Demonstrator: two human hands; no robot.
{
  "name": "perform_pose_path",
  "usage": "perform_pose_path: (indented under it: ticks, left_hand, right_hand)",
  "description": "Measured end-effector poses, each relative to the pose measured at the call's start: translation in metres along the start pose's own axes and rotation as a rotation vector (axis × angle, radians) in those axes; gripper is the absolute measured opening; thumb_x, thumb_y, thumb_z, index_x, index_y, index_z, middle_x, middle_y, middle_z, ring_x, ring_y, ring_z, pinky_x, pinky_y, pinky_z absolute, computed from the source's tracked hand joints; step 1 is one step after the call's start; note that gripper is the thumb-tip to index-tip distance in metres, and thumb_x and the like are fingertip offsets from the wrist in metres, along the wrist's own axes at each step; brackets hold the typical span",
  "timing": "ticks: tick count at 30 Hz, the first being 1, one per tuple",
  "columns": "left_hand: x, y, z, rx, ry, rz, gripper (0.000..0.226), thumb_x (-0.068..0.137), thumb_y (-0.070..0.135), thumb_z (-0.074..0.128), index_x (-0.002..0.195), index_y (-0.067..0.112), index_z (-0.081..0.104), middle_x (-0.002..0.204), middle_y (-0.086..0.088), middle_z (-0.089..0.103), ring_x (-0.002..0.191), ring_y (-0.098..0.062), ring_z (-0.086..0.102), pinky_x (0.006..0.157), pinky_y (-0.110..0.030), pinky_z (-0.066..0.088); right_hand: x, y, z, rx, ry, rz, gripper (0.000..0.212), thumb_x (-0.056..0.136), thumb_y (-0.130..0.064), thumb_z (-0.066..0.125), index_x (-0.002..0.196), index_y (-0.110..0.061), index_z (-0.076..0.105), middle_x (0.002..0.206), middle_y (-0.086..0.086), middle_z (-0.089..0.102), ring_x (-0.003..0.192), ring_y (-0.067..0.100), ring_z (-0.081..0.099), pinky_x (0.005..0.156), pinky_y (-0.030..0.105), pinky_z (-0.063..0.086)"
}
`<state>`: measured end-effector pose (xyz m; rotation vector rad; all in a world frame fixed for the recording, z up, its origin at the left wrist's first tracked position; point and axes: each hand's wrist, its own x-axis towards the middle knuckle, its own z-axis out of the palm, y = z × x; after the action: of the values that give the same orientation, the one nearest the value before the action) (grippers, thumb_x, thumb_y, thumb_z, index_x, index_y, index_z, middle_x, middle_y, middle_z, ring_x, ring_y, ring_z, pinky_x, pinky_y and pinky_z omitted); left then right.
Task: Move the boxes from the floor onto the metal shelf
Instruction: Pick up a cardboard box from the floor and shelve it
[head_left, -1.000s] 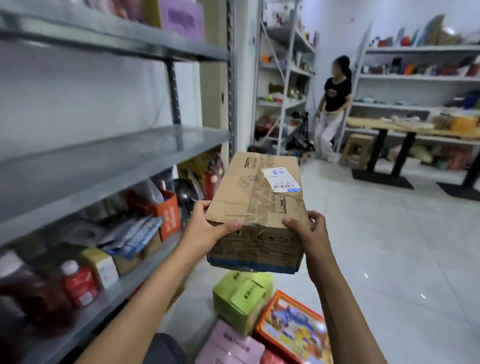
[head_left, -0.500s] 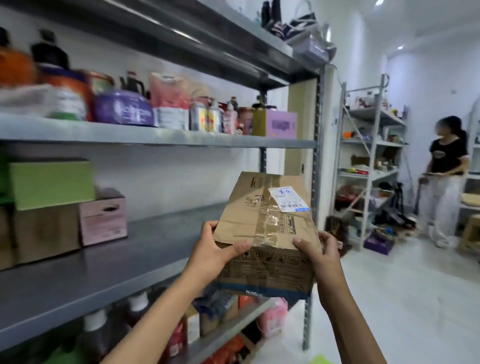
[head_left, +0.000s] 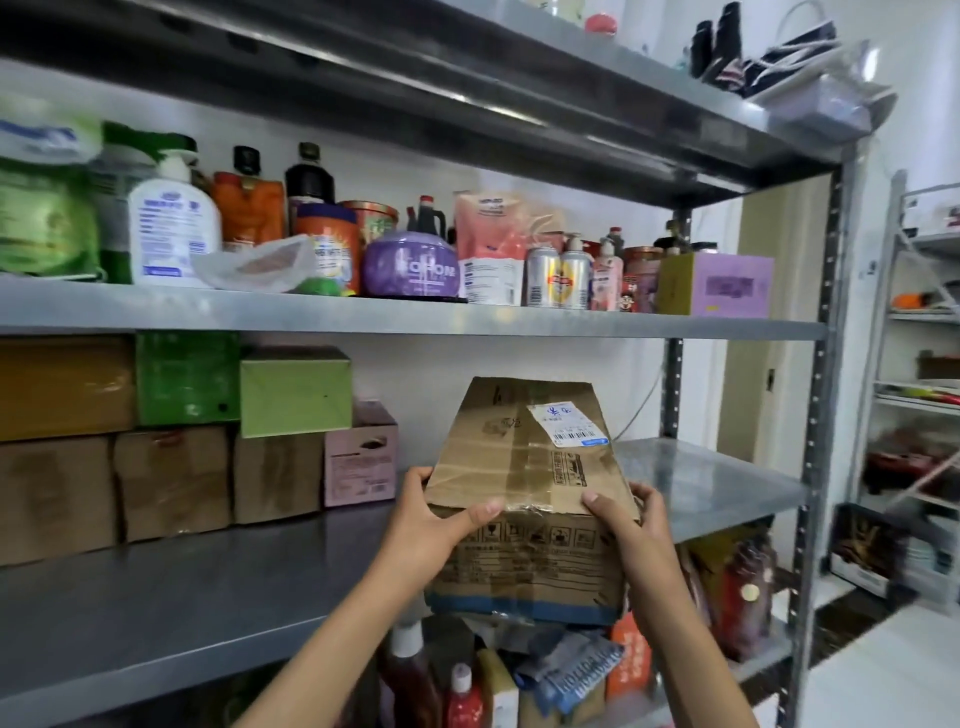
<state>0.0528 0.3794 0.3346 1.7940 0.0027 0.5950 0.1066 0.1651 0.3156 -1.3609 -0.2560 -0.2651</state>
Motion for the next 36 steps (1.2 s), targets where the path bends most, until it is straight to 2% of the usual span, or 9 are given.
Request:
perform_pose_path:
  ticks: [9, 15, 17, 20, 24, 27, 29, 32, 36]
  left_hand:
    - [0.022, -0.025, -0.018, 0.017, 0.044, -0.065, 0.070, 0.069, 0.047, 0.080, 0.120, 0.030, 0.035, 0.103, 0.021, 0.055, 0.093, 0.005, 0.051, 0.068, -0.018, 0.042]
    - [0.035, -0.039, -0.027, 0.000, -0.005, -0.108, 0.072, 0.069, 0.043, 0.081, 0.124, 0.032, 0.035, 0.109, 0.016, 0.059, 0.101, -0.005, 0.058, 0.085, -0.028, 0.050]
    - [0.034, -0.049, -0.029, -0.017, -0.032, -0.138, 0.068, 0.069, 0.040, 0.082, 0.122, 0.031, 0.040, 0.113, 0.012, 0.063, 0.104, -0.007, 0.060, 0.090, -0.029, 0.049]
    - [0.030, -0.060, -0.025, -0.035, -0.081, -0.155, 0.055, 0.072, 0.045, 0.077, 0.119, 0.036, 0.052, 0.114, 0.014, 0.066, 0.105, -0.003, 0.061, 0.086, -0.020, 0.047]
    - [0.038, -0.057, -0.020, -0.024, -0.077, -0.137, 0.080, 0.060, 0.064, 0.076, 0.130, 0.039, 0.045, 0.119, 0.018, 0.063, 0.110, -0.003, 0.057, 0.096, -0.030, 0.045]
    - [0.049, -0.042, -0.018, 0.009, -0.106, -0.068, 0.067, 0.067, 0.046, 0.081, 0.124, 0.046, 0.045, 0.116, 0.019, 0.063, 0.107, 0.000, 0.058, 0.086, -0.021, 0.048]
    - [0.058, -0.030, -0.017, 0.081, -0.131, 0.040, 0.075, 0.070, 0.035, 0.082, 0.132, 0.045, 0.042, 0.115, 0.020, 0.063, 0.107, 0.002, 0.059, 0.083, -0.019, 0.051]
    - [0.072, -0.015, -0.019, 0.206, -0.095, 0.175, 0.089, 0.064, 0.047, 0.082, 0.141, 0.041, 0.037, 0.124, 0.020, 0.055, 0.114, -0.004, 0.055, 0.094, -0.034, 0.051]
    - [0.080, 0.004, -0.021, 0.400, -0.010, 0.336, 0.080, 0.069, 0.047, 0.078, 0.140, 0.034, 0.043, 0.135, 0.017, 0.046, 0.125, -0.006, 0.044, 0.105, -0.038, 0.042]
  right_hand:
    - [0.026, 0.031, 0.044, 0.076, -0.045, 0.116, 0.044, 0.086, -0.027, 0.070, 0.120, -0.015, 0.044, 0.103, 0.012, 0.068, 0.082, 0.022, 0.069, 0.067, 0.034, 0.056]
    - [0.043, 0.034, 0.048, 0.018, -0.045, 0.092, 0.051, 0.087, -0.041, 0.067, 0.125, -0.016, 0.046, 0.100, 0.002, 0.068, 0.086, 0.016, 0.068, 0.066, 0.027, 0.053]
    - [0.045, 0.035, 0.049, 0.010, -0.038, 0.093, 0.052, 0.087, -0.044, 0.066, 0.127, -0.017, 0.047, 0.101, 0.001, 0.068, 0.087, 0.015, 0.068, 0.065, 0.027, 0.052]
    - [0.049, 0.037, 0.050, -0.019, -0.027, 0.101, 0.051, 0.089, -0.045, 0.063, 0.129, -0.017, 0.048, 0.100, -0.002, 0.066, 0.088, 0.013, 0.065, 0.064, 0.026, 0.050]
    - [0.055, 0.043, 0.051, -0.024, 0.034, 0.094, 0.046, 0.093, -0.045, 0.055, 0.129, -0.017, 0.051, 0.104, -0.002, 0.064, 0.089, 0.010, 0.061, 0.064, 0.027, 0.047]
    - [0.063, 0.053, 0.045, -0.003, 0.081, 0.132, 0.051, 0.088, -0.057, 0.051, 0.123, -0.020, 0.057, 0.113, 0.001, 0.065, 0.097, 0.013, 0.062, 0.078, 0.037, 0.053]
    - [0.064, 0.055, 0.043, 0.090, 0.068, 0.185, 0.053, 0.087, -0.060, 0.047, 0.118, -0.020, 0.064, 0.112, 0.006, 0.071, 0.102, 0.020, 0.066, 0.090, 0.047, 0.053]
    - [0.062, 0.059, 0.046, 0.209, 0.078, 0.242, 0.048, 0.099, -0.048, 0.038, 0.114, -0.013, 0.065, 0.107, 0.011, 0.073, 0.101, 0.023, 0.067, 0.089, 0.048, 0.051]
    - [0.062, 0.075, 0.049, 0.219, 0.124, 0.315, 0.050, 0.095, -0.046, 0.046, 0.130, -0.010, 0.050, 0.117, 0.017, 0.067, 0.106, 0.031, 0.066, 0.084, 0.053, 0.057]
